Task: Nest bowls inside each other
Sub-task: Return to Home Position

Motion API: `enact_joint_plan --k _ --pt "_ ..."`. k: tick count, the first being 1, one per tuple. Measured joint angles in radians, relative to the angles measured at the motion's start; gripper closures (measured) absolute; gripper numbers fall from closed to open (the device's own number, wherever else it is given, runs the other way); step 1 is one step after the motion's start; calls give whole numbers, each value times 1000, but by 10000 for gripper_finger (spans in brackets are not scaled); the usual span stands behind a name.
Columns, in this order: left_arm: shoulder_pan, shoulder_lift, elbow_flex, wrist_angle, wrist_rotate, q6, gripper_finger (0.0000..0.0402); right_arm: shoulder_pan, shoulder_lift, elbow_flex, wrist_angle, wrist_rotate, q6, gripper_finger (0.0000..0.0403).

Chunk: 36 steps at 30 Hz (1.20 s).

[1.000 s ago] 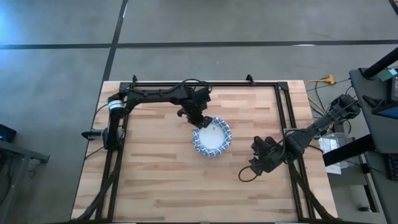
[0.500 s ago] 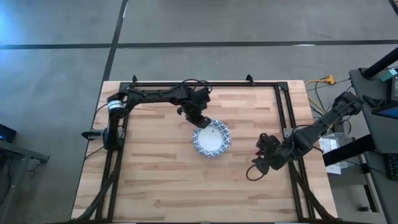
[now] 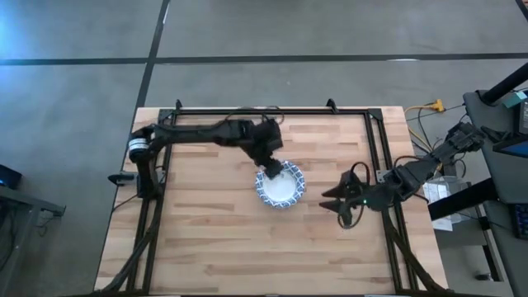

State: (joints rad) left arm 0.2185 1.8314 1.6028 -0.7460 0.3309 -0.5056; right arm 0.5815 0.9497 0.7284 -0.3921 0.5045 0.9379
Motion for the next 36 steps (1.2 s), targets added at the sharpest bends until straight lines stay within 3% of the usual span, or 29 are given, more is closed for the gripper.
enact_joint_plan --k 7,9,13,17,20,24,31,33,36 --pt "-140 -60 -7 186 -51 144 270 -120 -28 -28 320 -29 -128 199" --pt "-178 -105 -25 256 -78 143 279 -158 -20 -61 538 -115 -182 199" --pt "-232 -213 -122 584 -79 122 294 -253 52 -133 1116 -331 -286 199" --pt "-237 -349 -249 911 -89 118 306 -377 105 -158 1544 -365 -388 200" --pt "-224 -485 -355 943 -196 124 315 -475 70 -169 1723 -387 -459 212" --pt "-233 -727 -541 913 -438 144 330 -542 -108 -206 1708 -453 -521 248" --pt "-283 -1206 -896 990 -585 95 373 -528 -544 -317 1330 -444 -633 352" --pt "-294 -1310 -980 1020 -638 95 392 -519 -665 -346 1241 -395 -665 382" --pt "-303 -1457 -1070 1017 -688 93 398 -513 -822 -398 1140 -285 -670 392"
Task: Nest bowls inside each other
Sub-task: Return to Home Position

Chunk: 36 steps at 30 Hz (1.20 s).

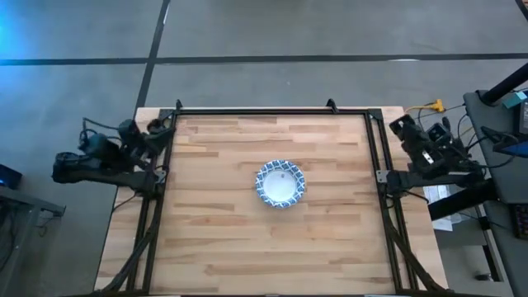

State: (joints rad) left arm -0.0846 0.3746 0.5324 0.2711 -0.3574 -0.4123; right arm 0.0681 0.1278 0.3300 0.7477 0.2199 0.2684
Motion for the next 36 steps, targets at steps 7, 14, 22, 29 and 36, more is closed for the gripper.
enact_joint_plan --k 7,14,22,29,36 --pt "-3 -244 -166 -143 -20 -62 401 7 -102 -144 -122 31 169 394" --pt "-3 -346 -375 -160 -13 -188 401 25 -58 -324 -129 5 419 395" --pt "-5 -330 -520 -222 62 -431 401 37 -61 -321 -361 -11 583 395" --pt "-5 -269 -524 -224 158 -219 401 39 -57 -321 -501 -14 588 395" --pt "-5 -191 -525 -227 162 -82 401 39 -52 -317 -742 -155 512 394"
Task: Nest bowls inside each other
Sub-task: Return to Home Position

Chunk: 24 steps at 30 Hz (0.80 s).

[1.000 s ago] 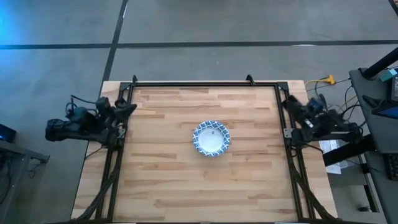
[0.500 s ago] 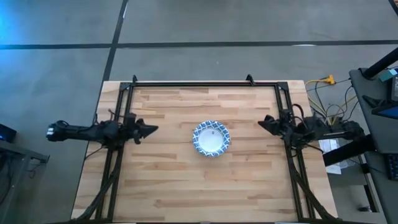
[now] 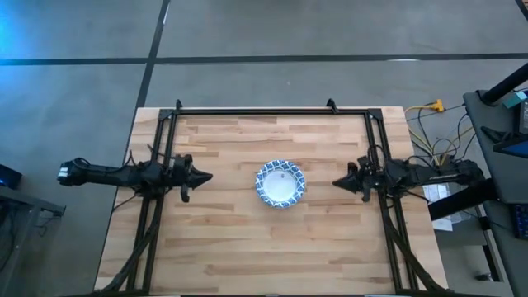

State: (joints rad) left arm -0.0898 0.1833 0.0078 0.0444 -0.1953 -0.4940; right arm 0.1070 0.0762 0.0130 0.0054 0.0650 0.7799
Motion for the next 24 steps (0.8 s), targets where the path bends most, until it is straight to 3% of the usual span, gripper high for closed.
enact_joint_plan --k 3,24 --pt "0 40 0 1 0 55 401 1 25 7 -29 -90 -83 394" --pt "0 189 -3 7 -1 60 401 0 76 9 -32 -90 -81 394"
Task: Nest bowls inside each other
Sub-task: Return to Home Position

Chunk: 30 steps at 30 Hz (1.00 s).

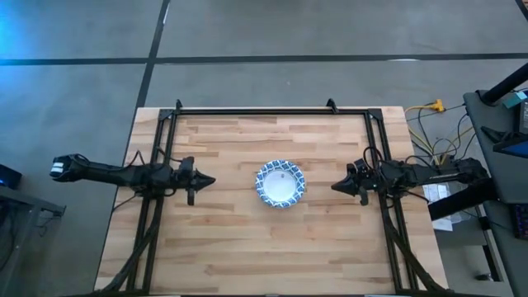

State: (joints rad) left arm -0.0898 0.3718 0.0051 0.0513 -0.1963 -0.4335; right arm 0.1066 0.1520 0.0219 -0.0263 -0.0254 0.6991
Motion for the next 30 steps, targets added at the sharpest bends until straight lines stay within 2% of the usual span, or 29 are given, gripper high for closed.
enact_joint_plan --k 30 --pt "0 27 0 3 -1 0 402 0 0 0 1 0 0 394"
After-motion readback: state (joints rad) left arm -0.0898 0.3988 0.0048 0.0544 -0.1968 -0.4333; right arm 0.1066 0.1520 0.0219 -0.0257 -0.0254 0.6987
